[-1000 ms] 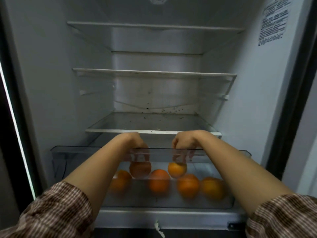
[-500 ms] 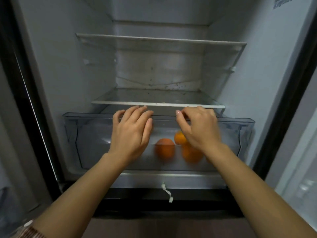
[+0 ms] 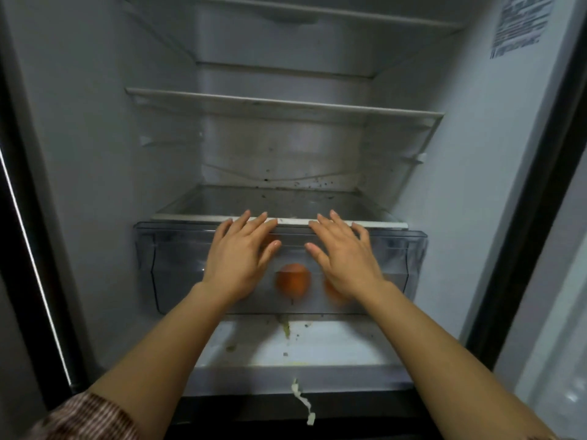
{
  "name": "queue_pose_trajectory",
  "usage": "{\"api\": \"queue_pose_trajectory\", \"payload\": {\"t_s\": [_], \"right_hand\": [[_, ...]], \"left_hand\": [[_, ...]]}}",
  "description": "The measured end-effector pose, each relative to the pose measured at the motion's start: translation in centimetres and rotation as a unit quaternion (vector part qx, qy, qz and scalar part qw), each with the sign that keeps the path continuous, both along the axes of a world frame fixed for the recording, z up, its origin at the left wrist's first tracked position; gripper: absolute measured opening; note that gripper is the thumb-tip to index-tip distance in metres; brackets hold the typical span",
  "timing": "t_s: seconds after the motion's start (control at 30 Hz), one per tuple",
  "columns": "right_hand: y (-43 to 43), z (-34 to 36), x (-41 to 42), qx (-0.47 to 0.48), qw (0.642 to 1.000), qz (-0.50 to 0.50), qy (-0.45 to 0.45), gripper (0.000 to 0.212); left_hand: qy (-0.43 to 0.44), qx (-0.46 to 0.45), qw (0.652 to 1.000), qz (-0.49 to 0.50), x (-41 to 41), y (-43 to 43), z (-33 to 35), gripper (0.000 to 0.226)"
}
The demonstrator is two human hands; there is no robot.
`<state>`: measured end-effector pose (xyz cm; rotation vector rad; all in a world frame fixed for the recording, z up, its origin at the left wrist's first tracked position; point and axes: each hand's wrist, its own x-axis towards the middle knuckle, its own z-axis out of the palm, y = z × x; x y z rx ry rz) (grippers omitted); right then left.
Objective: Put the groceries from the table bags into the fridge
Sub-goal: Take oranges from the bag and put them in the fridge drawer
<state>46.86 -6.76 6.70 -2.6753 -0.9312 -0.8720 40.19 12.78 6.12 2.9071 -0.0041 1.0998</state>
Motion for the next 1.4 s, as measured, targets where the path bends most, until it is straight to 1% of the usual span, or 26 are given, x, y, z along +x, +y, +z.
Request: {"api": "queue_pose_trajectory", "payload": {"t_s": [0.1,0.33,0.4,0.5,0.57,0.63,0.73,0.8,0.93,1.1,1.2,1.27,1.4], "right_hand": [[0.5,-0.1,1.0,0.002,1.0,-0.003,0.023,0.053],[1.1,-0.7,3.2,0.018,1.0,0.004,0.01,0.057],[1.3,-0.8,3.3,0.03,1.0,0.004,0.008,0.058],[1.3,-0.5,3.4,0.023,0.999,0.003,0.025,0.052],[1.1,-0.2,3.0,0.012,0.999,0.001,0.036,0.055],[1.0,-0.2,1.7,0.017,0.999,0.01,0.038,0.061],[1.2,-0.9,-2.1,0.042,0.997,0.053,0.029,0.065],[1.8,-1.2,-5.5,0.048,0.995,0.083,0.029,0.064],[3.6,-1.4,-13.3,0.056,0.989,0.129,0.039,0.061],[6.5,-1.8,-25.1,0.102,0.975,0.197,0.029,0.056],[8.5,-2.4,-33.4,0.121,0.962,0.243,0.034,0.05],[10.1,-2.9,-38.8,0.126,0.951,0.28,0.042,0.049],[14.5,-4.3,-48.7,0.095,0.932,0.344,0.067,0.05]], "left_hand": [[0.012,-0.013,1.0,0.015,1.5,0.0,-0.5,0.069],[0.022,-0.033,0.999,0.023,3.1,0.0,-0.7,0.068],[0.031,-0.026,0.999,0.026,3.2,0.2,-0.6,0.062],[0.064,-0.009,0.998,0.024,2.9,0.6,0.0,0.052],[0.094,-0.02,0.995,0.019,2.0,0.4,0.4,0.053],[0.095,-0.053,0.994,0.017,0.0,-0.2,0.4,0.054],[0.062,-0.103,0.992,0.02,-4.8,-0.9,-0.3,0.058],[0.057,-0.109,0.992,0.036,-8.6,-1.0,-0.6,0.06],[0.045,-0.087,0.993,0.069,-17.1,-0.8,-0.5,0.06],[-0.003,-0.038,0.995,0.09,-31.2,-0.1,-0.5,0.054],[0.006,-0.001,0.991,0.13,-40.4,1.5,-1.0,0.057],[0.016,-0.011,0.986,0.164,-46.3,3.0,-1.5,0.057],[0.03,-0.04,0.97,0.238,-57.5,5.9,-3.5,0.058]]}}
